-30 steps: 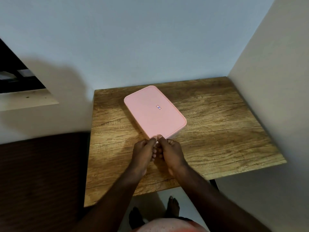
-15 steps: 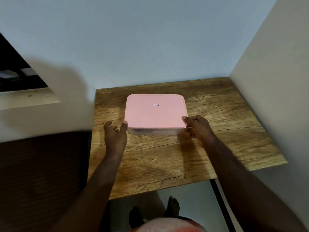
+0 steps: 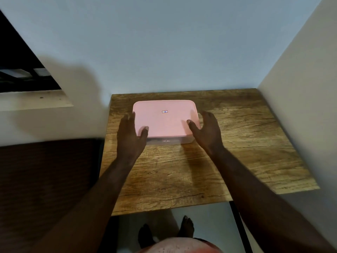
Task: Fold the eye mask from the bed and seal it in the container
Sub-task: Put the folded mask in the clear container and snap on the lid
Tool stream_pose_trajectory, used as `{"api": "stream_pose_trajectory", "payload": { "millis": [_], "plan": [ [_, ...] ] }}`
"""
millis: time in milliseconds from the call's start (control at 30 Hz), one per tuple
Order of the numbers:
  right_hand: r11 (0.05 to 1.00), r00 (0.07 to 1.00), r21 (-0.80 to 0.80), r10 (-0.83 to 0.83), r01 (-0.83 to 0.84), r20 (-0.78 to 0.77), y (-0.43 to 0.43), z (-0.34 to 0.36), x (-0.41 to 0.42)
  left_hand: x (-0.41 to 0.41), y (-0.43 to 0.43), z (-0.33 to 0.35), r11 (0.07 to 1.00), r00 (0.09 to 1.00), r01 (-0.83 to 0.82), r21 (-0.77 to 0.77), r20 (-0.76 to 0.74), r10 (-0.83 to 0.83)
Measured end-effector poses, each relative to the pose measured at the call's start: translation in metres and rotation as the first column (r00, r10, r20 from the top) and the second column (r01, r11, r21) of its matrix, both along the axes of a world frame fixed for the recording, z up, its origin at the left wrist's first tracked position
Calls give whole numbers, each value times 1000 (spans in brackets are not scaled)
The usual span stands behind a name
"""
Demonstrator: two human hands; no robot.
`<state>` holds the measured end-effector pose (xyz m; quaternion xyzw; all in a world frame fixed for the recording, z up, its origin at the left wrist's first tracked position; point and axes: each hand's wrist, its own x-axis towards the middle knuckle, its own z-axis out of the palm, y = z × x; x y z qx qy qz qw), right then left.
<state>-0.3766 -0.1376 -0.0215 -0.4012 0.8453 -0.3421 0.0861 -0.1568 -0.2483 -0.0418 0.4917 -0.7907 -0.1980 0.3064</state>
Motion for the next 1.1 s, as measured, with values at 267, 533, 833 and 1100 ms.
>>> {"api": "stream_pose_trajectory", "payload": {
  "millis": [267, 533, 833, 1100],
  "plan": [
    [780, 796, 499, 548, -376, -257, -24, -10, 16, -14, -2, -6, 921, 738, 389, 35, 587, -334],
    [715, 688, 573, 648, -401, -327, -42, -15, 2, -23, -11, -6, 953, 751, 303, 12, 612, -247],
    [663, 655, 634, 689, -398, -310, -99, -8, -6, -32, -56, -4, 969, 748, 247, 4, 635, -193],
    [644, 634, 641, 712, -417, -303, -145, -4, -11, -35, -98, 1, 976, 752, 213, 35, 632, -187]
  ]
}}
